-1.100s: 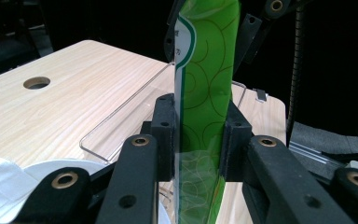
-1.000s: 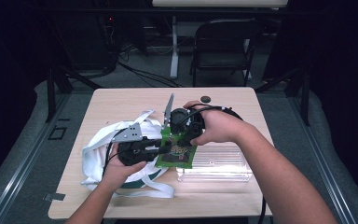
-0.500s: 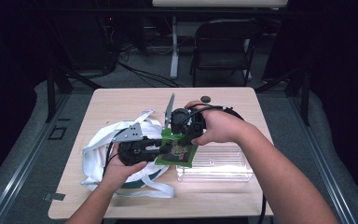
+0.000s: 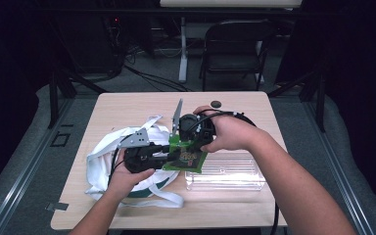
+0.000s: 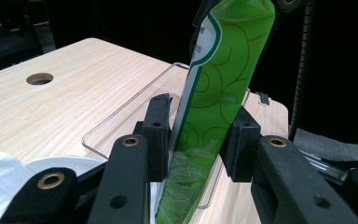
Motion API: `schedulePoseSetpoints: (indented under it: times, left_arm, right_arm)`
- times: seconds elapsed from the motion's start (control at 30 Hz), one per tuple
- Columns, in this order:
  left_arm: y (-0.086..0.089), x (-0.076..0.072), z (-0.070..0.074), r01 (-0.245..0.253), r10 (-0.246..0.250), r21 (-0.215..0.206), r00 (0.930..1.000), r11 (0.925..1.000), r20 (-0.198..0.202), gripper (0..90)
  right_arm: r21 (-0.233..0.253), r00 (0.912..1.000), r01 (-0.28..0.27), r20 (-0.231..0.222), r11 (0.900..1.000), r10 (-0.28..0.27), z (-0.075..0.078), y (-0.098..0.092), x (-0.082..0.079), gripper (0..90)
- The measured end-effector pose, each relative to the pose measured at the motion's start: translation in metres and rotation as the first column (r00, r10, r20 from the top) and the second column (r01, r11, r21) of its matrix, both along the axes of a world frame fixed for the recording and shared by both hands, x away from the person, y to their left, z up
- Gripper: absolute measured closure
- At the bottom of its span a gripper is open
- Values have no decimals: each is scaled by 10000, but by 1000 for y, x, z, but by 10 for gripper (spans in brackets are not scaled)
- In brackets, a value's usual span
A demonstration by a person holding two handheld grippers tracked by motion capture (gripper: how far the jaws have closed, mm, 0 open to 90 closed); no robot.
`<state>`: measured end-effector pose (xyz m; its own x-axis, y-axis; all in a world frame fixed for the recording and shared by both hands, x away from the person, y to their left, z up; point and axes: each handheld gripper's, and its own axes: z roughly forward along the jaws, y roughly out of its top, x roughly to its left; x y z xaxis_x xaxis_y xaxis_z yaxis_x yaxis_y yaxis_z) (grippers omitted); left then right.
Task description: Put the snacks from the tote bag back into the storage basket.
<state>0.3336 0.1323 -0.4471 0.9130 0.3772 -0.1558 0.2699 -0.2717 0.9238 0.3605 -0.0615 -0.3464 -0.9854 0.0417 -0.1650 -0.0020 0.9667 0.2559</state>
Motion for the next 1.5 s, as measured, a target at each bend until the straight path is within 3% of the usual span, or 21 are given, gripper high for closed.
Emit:
schedulePoseSetpoints:
  times: [0.47,0.93,1.23,1.5]
  left_arm:
    - [1,1,-1,-83,82,-47,9999,10000,-93,647]
    - [1,3,-3,-193,191,-85,9996,9998,-188,569]
    - [4,6,-5,-455,443,-218,9978,9987,-501,516]
    - [6,6,-4,-561,547,-239,9970,9981,-548,509]
  right_arm:
    - [-179,9998,-67,171,9998,70,1,1,0,747]
    - [-373,9995,-2,320,9993,14,2,-2,-1,747]
    - [-482,9990,139,421,9987,-118,3,-7,0,747]
    - [-501,9979,278,593,9984,-248,6,-14,1,747]
